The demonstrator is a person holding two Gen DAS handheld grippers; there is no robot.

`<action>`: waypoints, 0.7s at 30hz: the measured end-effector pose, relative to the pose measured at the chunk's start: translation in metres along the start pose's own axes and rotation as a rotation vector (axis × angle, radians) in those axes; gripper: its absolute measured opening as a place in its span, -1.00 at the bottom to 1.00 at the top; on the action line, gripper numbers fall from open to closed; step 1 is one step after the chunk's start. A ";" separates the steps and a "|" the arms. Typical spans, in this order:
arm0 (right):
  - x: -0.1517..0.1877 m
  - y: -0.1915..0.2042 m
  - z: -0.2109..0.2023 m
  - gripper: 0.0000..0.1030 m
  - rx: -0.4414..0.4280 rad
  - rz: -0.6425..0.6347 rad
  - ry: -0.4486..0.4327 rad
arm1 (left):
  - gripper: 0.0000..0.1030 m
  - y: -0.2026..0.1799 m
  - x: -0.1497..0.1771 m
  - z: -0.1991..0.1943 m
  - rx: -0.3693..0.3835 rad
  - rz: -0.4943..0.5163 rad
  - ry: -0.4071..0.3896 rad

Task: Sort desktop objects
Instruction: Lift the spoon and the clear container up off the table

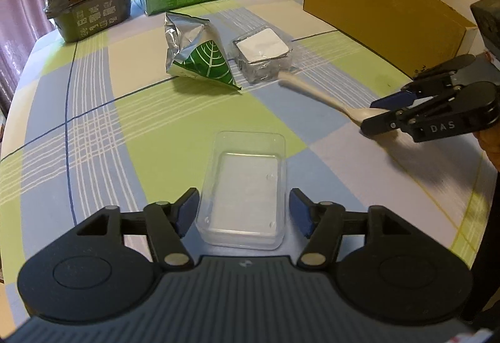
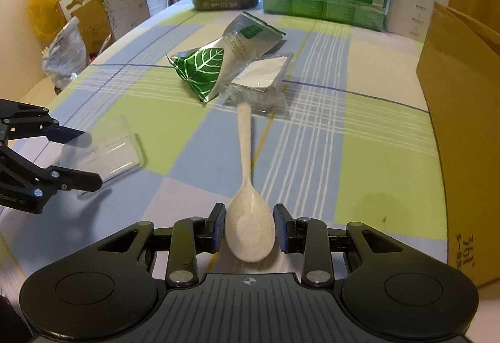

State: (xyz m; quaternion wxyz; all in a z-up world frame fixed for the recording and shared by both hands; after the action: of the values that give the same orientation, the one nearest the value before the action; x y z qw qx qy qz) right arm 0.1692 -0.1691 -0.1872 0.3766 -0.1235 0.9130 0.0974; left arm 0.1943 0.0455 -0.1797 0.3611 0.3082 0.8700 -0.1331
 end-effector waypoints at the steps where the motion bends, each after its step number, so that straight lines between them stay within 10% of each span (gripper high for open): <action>1: 0.002 -0.001 -0.001 -0.37 0.002 -0.002 -0.010 | 0.20 0.000 0.000 0.000 -0.001 -0.004 -0.006; 21: 0.011 0.005 -0.005 -0.32 -0.001 -0.062 -0.076 | 0.22 -0.002 -0.002 0.005 -0.006 -0.064 -0.055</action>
State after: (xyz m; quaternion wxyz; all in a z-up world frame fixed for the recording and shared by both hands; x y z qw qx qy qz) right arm 0.1567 -0.1673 -0.1911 0.4137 -0.1482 0.8937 0.0909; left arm 0.1968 0.0402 -0.1814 0.3812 0.2753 0.8697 -0.1503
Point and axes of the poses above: each gripper's, at about its wrist camera, not at the fingertips, and z roughly the way its jaws point, y to its left, x to its underside, the point moved 6 cm from there along z, roughly the way its jaws point, and after that the axes turned 6 degrees about -y, right-handed, at the moved point
